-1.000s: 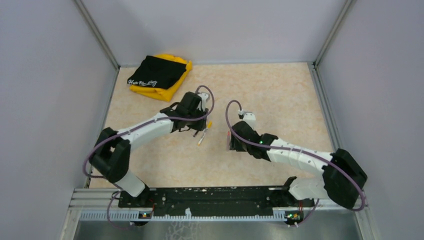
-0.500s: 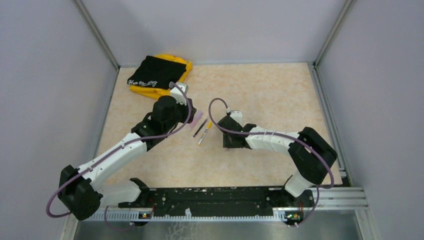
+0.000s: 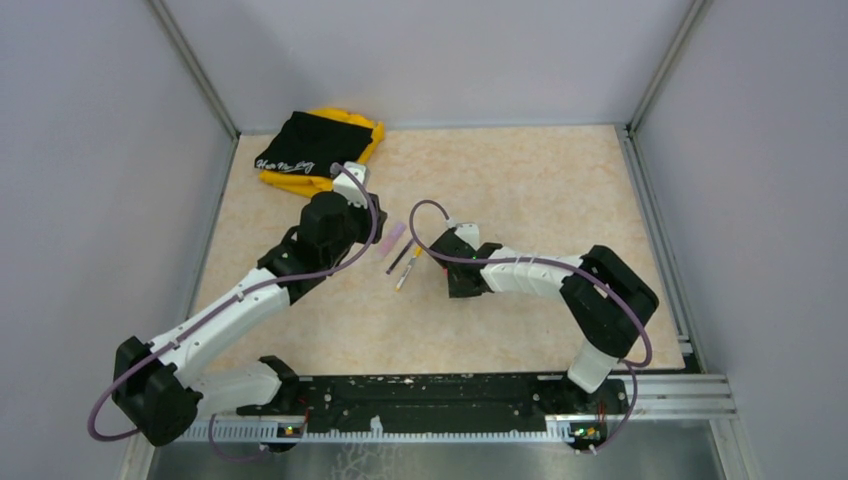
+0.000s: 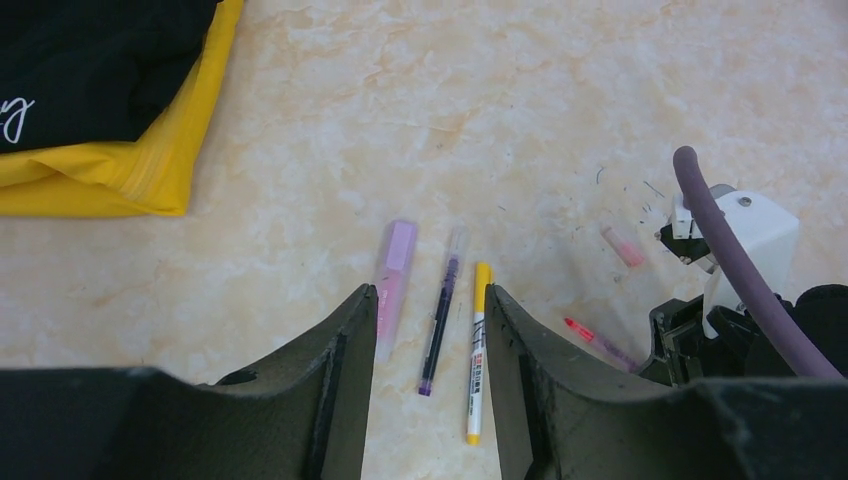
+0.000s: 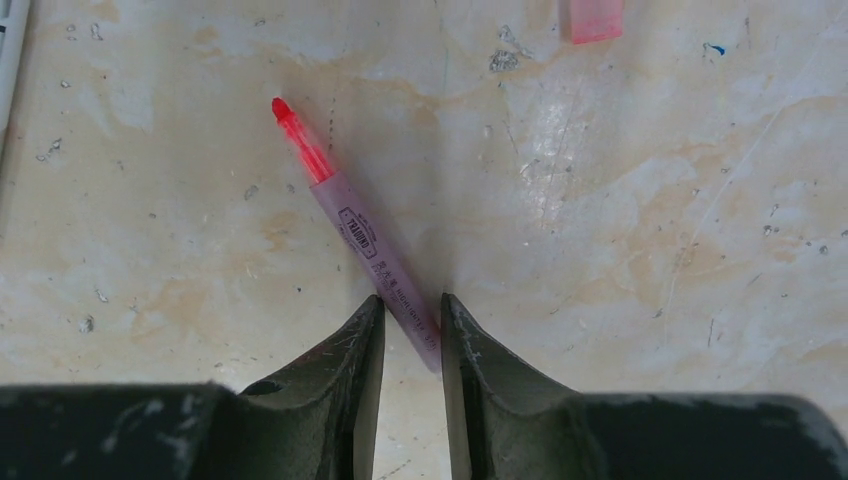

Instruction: Insert the pens into the pen caps

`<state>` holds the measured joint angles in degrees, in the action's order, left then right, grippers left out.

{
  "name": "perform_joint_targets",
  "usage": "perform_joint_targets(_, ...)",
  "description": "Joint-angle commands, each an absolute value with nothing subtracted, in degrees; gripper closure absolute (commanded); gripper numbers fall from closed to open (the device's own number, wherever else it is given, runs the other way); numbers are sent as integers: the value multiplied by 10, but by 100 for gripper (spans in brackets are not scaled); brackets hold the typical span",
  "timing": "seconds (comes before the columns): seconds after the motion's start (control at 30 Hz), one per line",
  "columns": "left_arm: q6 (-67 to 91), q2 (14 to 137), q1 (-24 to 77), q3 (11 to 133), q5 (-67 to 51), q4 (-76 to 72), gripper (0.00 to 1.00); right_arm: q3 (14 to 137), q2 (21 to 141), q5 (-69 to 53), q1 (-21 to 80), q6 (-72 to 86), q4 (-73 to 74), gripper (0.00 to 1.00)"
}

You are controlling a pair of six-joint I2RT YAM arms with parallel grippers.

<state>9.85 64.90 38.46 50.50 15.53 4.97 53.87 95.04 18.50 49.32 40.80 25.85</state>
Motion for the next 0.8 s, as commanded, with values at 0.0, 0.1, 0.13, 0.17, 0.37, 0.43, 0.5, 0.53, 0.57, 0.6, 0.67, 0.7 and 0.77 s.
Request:
perform_joint_targets(0.0,95,636,382,498,168,29,50,551,966,197,490,396,275,76)
perform_joint_targets(0.1,97,637,382,498,157,26,50,547,959,201,490,393,278,85)
perform_joint_targets(0.13,97,637,382,499,153,25,50,544,953,201,490,393,276,88)
perform_joint_targets(0.17,99,637,382,498,150,24,50,540,944,201,490,391,271,91)
perform_joint_targets(0.37,106,623,383,493,102,5,50,491,851,173,490,385,197,100)
perform_joint_targets(0.43,113,617,382,494,69,-15,50,467,799,154,490,377,156,100)
perform_joint_targets(0.5,123,607,382,494,32,-33,49,438,749,137,490,372,107,100)
perform_joint_targets(0.53,128,602,382,495,12,-43,49,423,720,129,490,371,79,100)
perform_joint_targets(0.57,135,598,383,495,-16,-53,49,406,692,121,490,367,53,100)
perform_joint_targets(0.6,142,594,382,496,-36,-65,48,390,661,116,489,365,23,100)
perform_joint_targets(0.67,162,590,382,495,-72,-90,47,352,600,102,490,356,-41,100)
perform_joint_targets(0.7,171,588,382,494,-95,-103,47,331,572,94,490,350,-83,100)
perform_joint_targets(0.77,189,590,382,493,-134,-131,45,289,515,86,490,348,-155,100)
